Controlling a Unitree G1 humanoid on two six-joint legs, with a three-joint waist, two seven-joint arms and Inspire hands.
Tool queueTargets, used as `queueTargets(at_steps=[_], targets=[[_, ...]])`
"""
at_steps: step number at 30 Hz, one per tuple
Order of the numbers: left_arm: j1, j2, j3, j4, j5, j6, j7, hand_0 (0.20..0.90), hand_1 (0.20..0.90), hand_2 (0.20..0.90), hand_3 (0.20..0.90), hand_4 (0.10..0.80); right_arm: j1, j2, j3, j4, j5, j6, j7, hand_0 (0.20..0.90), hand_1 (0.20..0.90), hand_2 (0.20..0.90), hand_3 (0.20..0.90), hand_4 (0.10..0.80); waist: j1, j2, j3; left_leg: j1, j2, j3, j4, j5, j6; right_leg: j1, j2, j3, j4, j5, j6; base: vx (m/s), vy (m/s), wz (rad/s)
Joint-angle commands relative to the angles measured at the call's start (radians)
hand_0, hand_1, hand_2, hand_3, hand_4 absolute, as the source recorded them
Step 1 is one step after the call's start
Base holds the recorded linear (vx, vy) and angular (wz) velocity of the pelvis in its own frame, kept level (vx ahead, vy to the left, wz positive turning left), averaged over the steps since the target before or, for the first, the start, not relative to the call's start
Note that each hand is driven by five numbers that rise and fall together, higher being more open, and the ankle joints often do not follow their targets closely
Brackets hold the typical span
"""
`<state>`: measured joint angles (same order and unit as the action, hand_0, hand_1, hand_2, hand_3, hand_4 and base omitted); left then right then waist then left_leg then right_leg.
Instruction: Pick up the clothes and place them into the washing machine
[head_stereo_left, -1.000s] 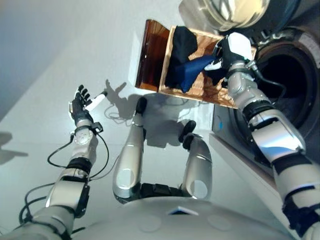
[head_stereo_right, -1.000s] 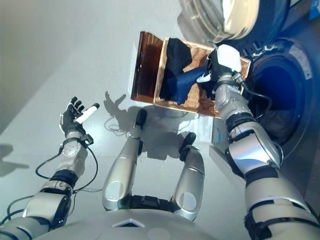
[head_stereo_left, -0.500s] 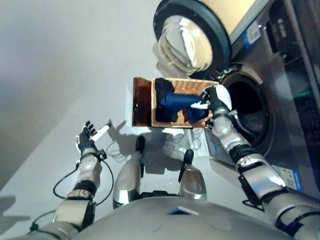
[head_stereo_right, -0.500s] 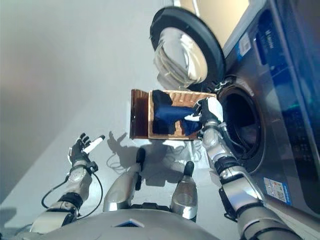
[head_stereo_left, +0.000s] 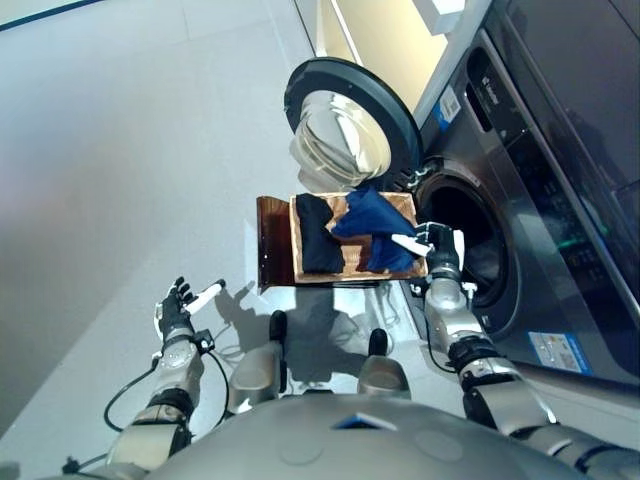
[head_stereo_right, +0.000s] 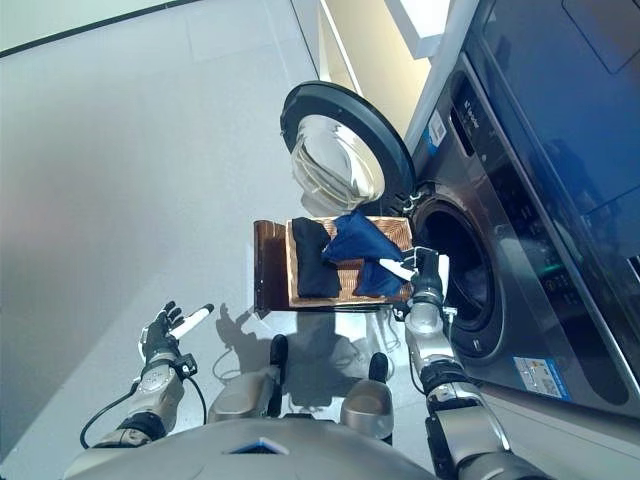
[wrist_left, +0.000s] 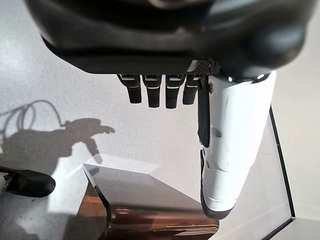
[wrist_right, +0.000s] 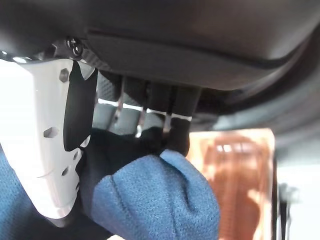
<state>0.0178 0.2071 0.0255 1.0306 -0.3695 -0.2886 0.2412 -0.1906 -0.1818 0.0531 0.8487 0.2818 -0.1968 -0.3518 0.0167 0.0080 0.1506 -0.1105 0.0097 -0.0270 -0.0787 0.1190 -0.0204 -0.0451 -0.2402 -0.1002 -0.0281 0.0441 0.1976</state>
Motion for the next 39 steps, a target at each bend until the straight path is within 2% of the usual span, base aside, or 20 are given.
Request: queueTargets(at_steps=[1, 2, 4, 5, 6, 9, 10, 11, 17, 19, 22, 23, 24, 26, 30, 31, 33, 37, 38, 39], targets=[[-0.065, 0.026, 0.004, 0.016, -0.007, -0.059, 0.031, 0.9, 0.9, 0.9, 0.9, 0.8, -0.071, -0.009, -0.065, -0.107, 0.179, -0.184, -0.017, 0.2, 0.2, 0.2, 0.2, 0.3, 0.012, 0.029, -0.017, 0.005, -0.02, 0.021, 0.042, -0.094, -0.034, -0.111, 0.019, 0.052, 0.083, 0.018, -0.02, 0.0, 0.0, 0.0], [-0.065, 0.026, 0.004, 0.016, -0.007, -0.059, 0.031, 0.9, 0.9, 0.9, 0.9, 0.8, -0.071, -0.009, -0.065, -0.107, 0.179, -0.184, -0.017, 0.2, 0.2, 0.2, 0.2, 0.3, 0.013, 0.029, -0.018, 0.005, -0.02, 0.021, 0.042, -0.094, -0.034, -0.111, 0.019, 0.052, 0.083, 0.017, -0.02, -0.144, 0.021, -0.06], [-0.101, 0.018, -0.027, -0.003, -0.059, -0.079, 0.046, 0.9, 0.9, 0.9, 0.9, 0.8, -0.131, 0.036, -0.08, -0.158, 0.328, -0.259, -0.02, 0.2, 0.2, 0.2, 0.2, 0.3, 0.001, 0.05, 0.08, -0.083, -0.011, 0.03, 0.164, -0.116, -0.036, -0.235, 0.044, 0.078, 0.22, -0.02, -0.04, -0.334, 0.011, -0.12], [-0.103, 0.018, -0.027, -0.002, -0.059, -0.08, 0.046, 0.9, 0.9, 0.9, 0.9, 0.8, -0.132, 0.035, -0.08, -0.158, 0.328, -0.259, -0.02, 0.2, 0.2, 0.2, 0.2, 0.3, 0.002, 0.05, 0.079, -0.091, -0.011, 0.031, 0.172, -0.12, -0.036, -0.243, 0.044, 0.08, 0.227, -0.023, -0.04, -0.386, -0.043, -0.2], [-0.132, 0.015, -0.051, -0.019, -0.079, -0.091, 0.057, 0.9, 0.9, 0.9, 0.9, 0.8, -0.172, 0.054, -0.086, -0.174, 0.388, -0.302, -0.03, 0.2, 0.2, 0.2, 0.2, 0.3, -0.001, 0.051, 0.132, -0.18, -0.01, 0.033, 0.304, -0.149, -0.042, -0.309, 0.049, 0.076, 0.307, -0.045, -0.05, -0.187, -0.036, -0.14], [-0.149, 0.011, -0.071, -0.036, -0.098, -0.099, 0.058, 0.9, 0.9, 0.9, 0.9, 0.8, -0.195, 0.07, -0.093, -0.194, 0.437, -0.332, -0.032, 0.2, 0.2, 0.2, 0.2, 0.3, -0.007, 0.054, 0.145, -0.27, -0.006, 0.028, 0.424, -0.192, -0.048, -0.377, 0.056, 0.074, 0.386, -0.067, -0.059, -0.158, -0.045, 0.07], [-0.153, 0.011, -0.087, -0.063, -0.108, -0.103, 0.061, 0.9, 0.9, 0.9, 0.9, 0.8, -0.22, 0.076, -0.096, -0.206, 0.474, -0.357, -0.038, 0.2, 0.2, 0.2, 0.2, 0.3, -0.009, 0.059, 0.154, -0.339, 0.012, 0.027, 0.539, -0.245, -0.051, -0.447, 0.064, 0.072, 0.474, -0.106, -0.067, -0.089, -0.018, 0.07], [-0.155, 0.012, -0.091, -0.063, -0.112, -0.103, 0.061, 0.9, 0.9, 0.9, 0.9, 0.8, -0.233, 0.078, -0.093, -0.198, 0.485, -0.361, -0.035, 0.2, 0.2, 0.2, 0.2, 0.3, -0.01, 0.062, 0.153, -0.368, 0.022, 0.031, 0.586, -0.268, -0.051, -0.478, 0.069, 0.077, 0.514, -0.116, -0.069, -0.086, -0.018, 0.02], [-0.18, 0.018, -0.078, -0.089, -0.134, -0.119, 0.088, 0.9, 0.9, 0.9, 0.9, 0.8, -0.304, 0.069, -0.068, -0.183, 0.477, -0.363, -0.057, 0.2, 0.2, 0.2, 0.2, 0.3, -0.008, 0.072, 0.181, -0.508, 0.059, 0.034, 0.79, -0.358, -0.05, -0.632, 0.081, 0.085, 0.683, -0.169, -0.079, -0.095, 0.011, -0.27], [-0.189, 0.022, -0.082, -0.124, -0.157, -0.134, 0.099, 0.9, 0.9, 0.9, 0.9, 0.8, -0.347, 0.087, -0.108, -0.162, 0.553, -0.398, -0.055, 0.2, 0.2, 0.2, 0.2, 0.3, -0.007, 0.085, 0.184, -0.582, 0.066, 0.028, 0.862, -0.386, -0.052, -0.704, 0.086, 0.077, 0.745, -0.196, -0.079, -0.112, -0.005, -0.02], [-0.189, 0.024, -0.089, -0.15, -0.166, -0.145, 0.106, 0.9, 0.9, 0.9, 0.9, 0.8, -0.384, 0.11, -0.147, -0.148, 0.632, -0.44, -0.047, 0.2, 0.2, 0.2, 0.2, 0.3, -0.003, 0.097, 0.184, -0.624, 0.068, 0.027, 0.898, -0.401, -0.052, -0.745, 0.091, 0.074, 0.778, -0.215, -0.08, -0.009, -0.011, 0.02], [-0.186, 0.022, -0.091, -0.161, -0.172, -0.146, 0.105, 0.9, 0.9, 0.9, 0.9, 0.8, -0.396, 0.114, -0.156, -0.142, 0.652, -0.445, -0.05, 0.2, 0.2, 0.2, 0.2, 0.3, 0.0, 0.105, 0.182, -0.617, 0.072, 0.026, 0.908, -0.434, -0.052, -0.747, 0.094, 0.073, 0.795, -0.25, -0.076, 0.041, 0.008, 0.05], [-0.182, 0.021, -0.1, -0.176, -0.191, -0.149, 0.103, 0.9, 0.9, 0.9, 0.9, 0.8, -0.439, 0.125, -0.178, -0.122, 0.705, -0.462, -0.047, 0.2, 0.2, 0.2, 0.2, 0.3, 0.001, 0.12, 0.192, -0.638, 0.073, 0.028, 0.923, -0.441, -0.052, -0.774, 0.095, 0.077, 0.808, -0.25, -0.076, 0.062, 0.023, -0.01], [-0.184, 0.02, -0.103, -0.183, -0.197, -0.15, 0.103, 0.9, 0.9, 0.9, 0.9, 0.8, -0.452, 0.124, -0.171, -0.123, 0.712, -0.462, -0.045, 0.2, 0.2, 0.2, 0.2, 0.3, 0.003, 0.127, 0.195, -0.649, 0.077, 0.032, 0.934, -0.449, -0.052, -0.791, 0.096, 0.082, 0.819, -0.257, -0.074, -0.026, 0.026, -0.19], [-0.17, 0.016, -0.106, -0.195, -0.206, -0.151, 0.095, 0.9, 0.9, 0.9, 0.9, 0.8, -0.497, 0.116, -0.173, -0.102, 0.733, -0.459, -0.039, 0.2, 0.2, 0.2, 0.2, 0.3, 0.007, 0.152, 0.196, -0.683, 0.072, 0.042, 0.933, -0.443, -0.051, -0.834, 0.092, 0.092, 0.829, -0.257, -0.072, -0.011, 0.026, -0.14], [-0.165, 0.015, -0.107, -0.216, -0.206, -0.155, 0.093, 0.9, 0.9, 0.9, 0.9, 0.8, -0.522, 0.114, -0.177, -0.1, 0.748, -0.458, -0.03, 0.2, 0.2, 0.2, 0.2, 0.3, 0.011, 0.17, 0.194, -0.693, 0.068, 0.043, 0.922, -0.438, -0.05, -0.851, 0.088, 0.1, 0.829, -0.257, -0.07, 0.0, 0.0, 0.0], [-0.158, 0.014, -0.106, -0.223, -0.206, -0.156, 0.091, 0.9, 0.9, 0.9, 0.9, 0.8, -0.532, 0.112, -0.183, -0.105, 0.748, -0.458, -0.03, 0.2, 0.2, 0.2, 0.2, 0.3, 0.012, 0.176, 0.191, -0.695, 0.067, 0.047, 0.912, -0.434, -0.05, -0.857, 0.086, 0.102, 0.826, -0.257, -0.071, 0.003, 0.018, -0.01], [-0.127, 0.007, -0.1, -0.213, -0.217, -0.159, 0.078, 0.9, 0.9, 0.9, 0.9, 0.8, -0.616, 0.071, -0.253, -0.093, 0.775, -0.488, -0.035, 0.2, 0.2, 0.2, 0.2, 0.3, 0.025, 0.214, 0.177, -0.697, 0.055, 0.064, 0.869, -0.419, -0.052, -0.873, 0.078, 0.12, 0.811, -0.25, -0.072, 0.039, 0.046, 0.01], [-0.127, 0.007, -0.101, -0.213, -0.217, -0.16, 0.077, 0.9, 0.9, 0.9, 0.9, 0.8, -0.617, 0.069, -0.254, -0.091, 0.775, -0.488, -0.035, 0.2, 0.2, 0.2, 0.2, 0.3, 0.027, 0.214, 0.177, -0.697, 0.055, 0.065, 0.867, -0.418, -0.052, -0.874, 0.078, 0.121, 0.81, -0.249, -0.072, 0.051, 0.042, 0.01], [-0.111, 0.002, -0.1, -0.206, -0.225, -0.161, 0.071, 0.9, 0.9, 0.9, 0.9, 0.8, -0.655, 0.039, -0.282, -0.084, 0.778, -0.498, -0.046, 0.2, 0.2, 0.2, 0.2, 0.3, 0.034, 0.227, 0.167, -0.69, 0.05, 0.07, 0.837, -0.408, -0.052, -0.871, 0.073, 0.129, 0.791, -0.245, -0.073, 0.038, 0.019, -0.02]])
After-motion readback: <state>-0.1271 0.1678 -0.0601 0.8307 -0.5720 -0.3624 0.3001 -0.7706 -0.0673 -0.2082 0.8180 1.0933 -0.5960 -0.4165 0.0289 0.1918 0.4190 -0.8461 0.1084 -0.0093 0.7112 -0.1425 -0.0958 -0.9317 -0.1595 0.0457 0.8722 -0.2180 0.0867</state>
